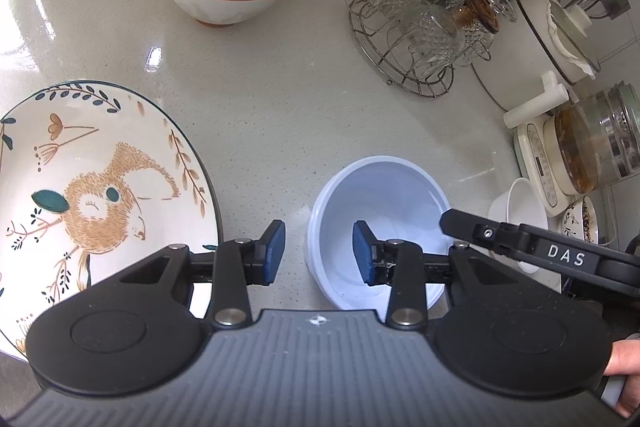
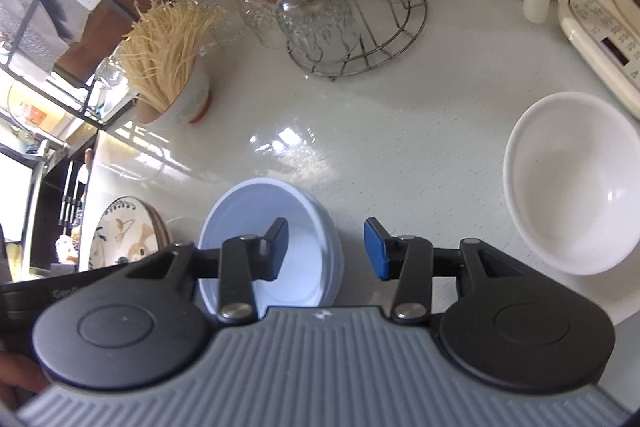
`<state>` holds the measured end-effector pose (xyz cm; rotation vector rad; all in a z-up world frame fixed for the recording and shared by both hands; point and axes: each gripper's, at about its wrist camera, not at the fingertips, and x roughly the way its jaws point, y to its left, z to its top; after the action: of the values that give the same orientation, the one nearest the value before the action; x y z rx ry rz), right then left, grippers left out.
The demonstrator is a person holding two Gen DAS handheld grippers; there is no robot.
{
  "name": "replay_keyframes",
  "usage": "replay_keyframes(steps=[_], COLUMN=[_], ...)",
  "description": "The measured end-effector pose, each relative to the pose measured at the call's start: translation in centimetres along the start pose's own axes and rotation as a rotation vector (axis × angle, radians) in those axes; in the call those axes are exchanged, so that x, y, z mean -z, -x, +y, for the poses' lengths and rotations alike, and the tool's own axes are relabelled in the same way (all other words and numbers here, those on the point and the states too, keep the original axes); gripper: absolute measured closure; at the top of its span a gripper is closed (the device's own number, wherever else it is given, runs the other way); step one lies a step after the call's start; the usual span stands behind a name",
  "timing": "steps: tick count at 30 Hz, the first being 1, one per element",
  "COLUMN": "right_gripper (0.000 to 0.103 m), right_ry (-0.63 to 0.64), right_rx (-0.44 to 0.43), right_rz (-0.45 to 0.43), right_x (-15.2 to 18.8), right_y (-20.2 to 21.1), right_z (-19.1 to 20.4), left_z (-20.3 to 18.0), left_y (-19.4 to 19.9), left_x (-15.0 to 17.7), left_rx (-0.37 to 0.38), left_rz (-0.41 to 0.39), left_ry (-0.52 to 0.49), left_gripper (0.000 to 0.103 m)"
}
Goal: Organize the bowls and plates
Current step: 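Lower the translucent bowl onto the counter and open both tools, then move both open tools over to the white ceramic bowl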
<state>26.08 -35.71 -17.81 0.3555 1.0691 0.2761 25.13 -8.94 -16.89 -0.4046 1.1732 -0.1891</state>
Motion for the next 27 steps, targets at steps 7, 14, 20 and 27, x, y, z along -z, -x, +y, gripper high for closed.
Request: replay_keyframes(steps=[7,14,20,27], right_gripper=[0.071,0.082,0.084,0.083], right_ry=[0.021,-0.005,0.005,0.018], right_rx=[-0.037,-0.037,-0.049,-0.031], right_rz=[0.045,0.051,0.065,0.062], right_x=[0.9,1.3,1.3,1.3], right_y=[-1.2,-1.5,-1.9,-1.5], right_z=[0.3,-0.3,-0.2,-0.2], left_z=[0.0,0.1,0.0,0.0], left_y=[-0.5,-0.2,-0.4,0.1], left_x=[0.1,0.4,0.4,0.0], left_rx=[0.004,-0.009,0.000,-0.013], left_rz=[0.008,-0.010,-0.002,-0.015], left_ry=[-0.001,0.008,0.004,0.003], left_gripper=[0.066,0.076,0.079,0.078])
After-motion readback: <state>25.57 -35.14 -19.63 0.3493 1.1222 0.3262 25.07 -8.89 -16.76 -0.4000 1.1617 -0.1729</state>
